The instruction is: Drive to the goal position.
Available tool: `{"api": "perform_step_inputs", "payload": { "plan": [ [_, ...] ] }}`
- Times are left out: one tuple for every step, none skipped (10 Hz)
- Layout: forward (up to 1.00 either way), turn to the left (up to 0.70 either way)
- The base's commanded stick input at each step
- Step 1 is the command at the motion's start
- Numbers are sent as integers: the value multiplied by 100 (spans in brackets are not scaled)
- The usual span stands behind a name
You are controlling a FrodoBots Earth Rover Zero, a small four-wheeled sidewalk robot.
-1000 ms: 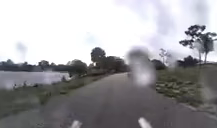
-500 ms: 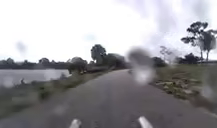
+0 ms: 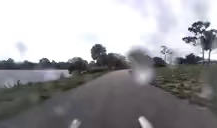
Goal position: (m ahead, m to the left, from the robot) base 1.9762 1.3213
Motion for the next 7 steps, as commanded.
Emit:
{"api": "perform_step_inputs", "payload": {
  "plan": [
    [70, 0],
    [70, -5],
    [70, -14],
    [70, -24],
    [70, -25],
    [70, -26],
    [70, -26]
  ]
}}
